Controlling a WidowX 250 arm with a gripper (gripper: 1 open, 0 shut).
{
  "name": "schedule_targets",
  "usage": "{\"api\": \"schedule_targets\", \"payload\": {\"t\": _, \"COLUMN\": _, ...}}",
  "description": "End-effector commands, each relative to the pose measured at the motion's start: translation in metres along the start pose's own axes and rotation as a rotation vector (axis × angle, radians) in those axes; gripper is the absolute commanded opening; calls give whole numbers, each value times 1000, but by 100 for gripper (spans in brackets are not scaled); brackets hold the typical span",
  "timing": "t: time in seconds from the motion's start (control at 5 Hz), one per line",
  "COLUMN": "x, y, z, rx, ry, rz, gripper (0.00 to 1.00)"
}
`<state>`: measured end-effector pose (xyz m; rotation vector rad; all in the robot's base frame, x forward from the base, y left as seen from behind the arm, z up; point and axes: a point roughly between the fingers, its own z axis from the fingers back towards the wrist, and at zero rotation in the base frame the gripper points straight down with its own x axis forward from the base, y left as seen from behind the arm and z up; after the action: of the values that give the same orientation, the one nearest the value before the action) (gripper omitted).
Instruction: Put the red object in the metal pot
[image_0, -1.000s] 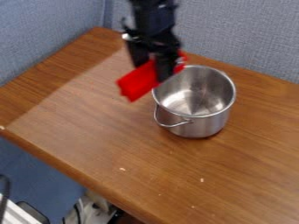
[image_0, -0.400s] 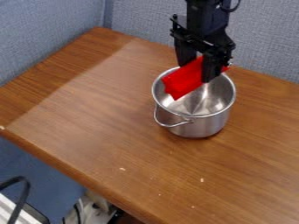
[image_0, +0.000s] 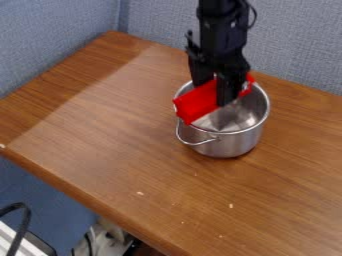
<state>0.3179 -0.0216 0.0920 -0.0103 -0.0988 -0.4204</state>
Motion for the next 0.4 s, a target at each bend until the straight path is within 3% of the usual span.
{"api": "schedule_targets", "payload": {"t": 0.0, "x": 3, "y": -10, "z": 16, "rx": -7, "ry": -70, "rz": -13, "gripper": 0}}
{"api": "schedule_targets", "payload": {"t": 0.2, "x": 1, "y": -9, "z": 23, "rx": -9, "ry": -71, "rz": -29, "gripper": 0}}
